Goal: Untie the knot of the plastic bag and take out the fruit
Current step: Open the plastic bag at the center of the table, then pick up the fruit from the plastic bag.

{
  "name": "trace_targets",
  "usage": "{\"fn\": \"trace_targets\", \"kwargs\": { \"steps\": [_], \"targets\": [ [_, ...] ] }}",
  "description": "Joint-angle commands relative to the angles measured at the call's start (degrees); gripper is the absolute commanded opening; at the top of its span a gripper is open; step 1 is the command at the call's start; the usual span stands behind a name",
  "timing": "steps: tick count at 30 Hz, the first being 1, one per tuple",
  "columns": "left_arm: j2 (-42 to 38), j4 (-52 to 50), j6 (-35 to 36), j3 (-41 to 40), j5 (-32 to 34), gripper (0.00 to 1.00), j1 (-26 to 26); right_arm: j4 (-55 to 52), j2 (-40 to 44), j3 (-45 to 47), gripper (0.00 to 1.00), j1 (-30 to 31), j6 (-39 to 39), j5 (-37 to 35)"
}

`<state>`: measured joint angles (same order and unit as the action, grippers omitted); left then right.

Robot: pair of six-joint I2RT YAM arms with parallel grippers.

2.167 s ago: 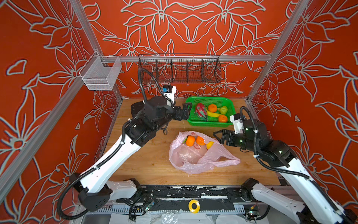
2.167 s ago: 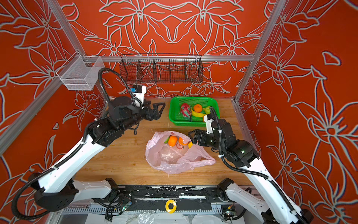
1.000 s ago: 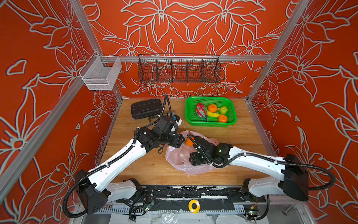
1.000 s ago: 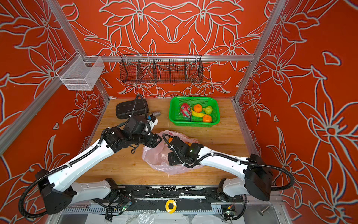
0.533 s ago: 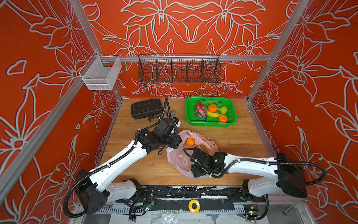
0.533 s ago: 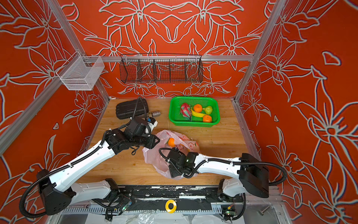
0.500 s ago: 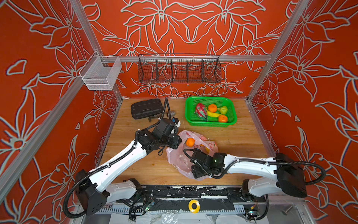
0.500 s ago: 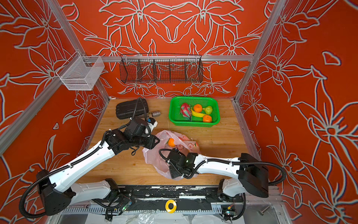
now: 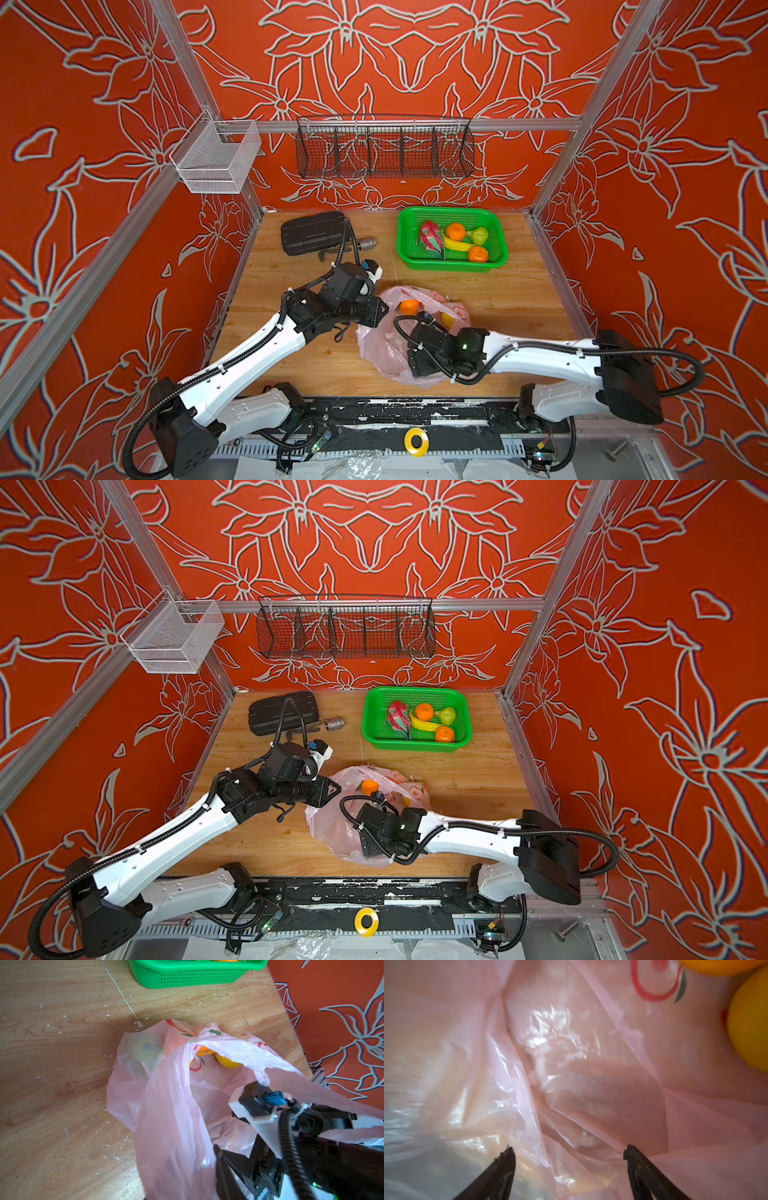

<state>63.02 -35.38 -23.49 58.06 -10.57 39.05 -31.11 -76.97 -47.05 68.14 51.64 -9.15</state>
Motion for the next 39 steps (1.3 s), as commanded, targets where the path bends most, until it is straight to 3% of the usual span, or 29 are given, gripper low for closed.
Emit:
{"fn": "trace_targets", "kwargs": {
  "steps": [1, 10, 19, 29, 35, 39],
  "targets": [
    [-0.84, 0.68, -1.20, 0.99, -1.29, 0.27, -0.11, 1.78, 3.16, -2.32, 0.88, -0.73, 2.26, -7.49],
    [-1.36, 0.22, -3.20, 2.52, 0.56, 0.25, -0.11, 10.72, 5.36, -0.81, 0.89, -3.75, 6.36, -14.10],
    [-0.05, -1.27, -4.81, 4.73, 2.22, 0.21, -0.11, 19.02, -3.41, -1.49, 0.78, -6.21, 12.28, -17.09],
    [-1.00, -0.92, -4.91, 5.50, 0.34, 0.16, -0.11, 29.47, -11.41, -0.11, 0.72, -9.01, 12.94, -18.77],
    [-1.22, -0.92, -4.76, 5.22, -0.14, 0.16, -0.09, 23.18, -16.26, -4.31, 0.69, -10.46, 17.41, -20.36],
    [-1.33, -0.84, -4.47, 4.96, -0.05, 0.16, -0.06, 24.40, -18.53, -5.52, 0.70, -11.24, 16.15, -20.45]
  ]
}}
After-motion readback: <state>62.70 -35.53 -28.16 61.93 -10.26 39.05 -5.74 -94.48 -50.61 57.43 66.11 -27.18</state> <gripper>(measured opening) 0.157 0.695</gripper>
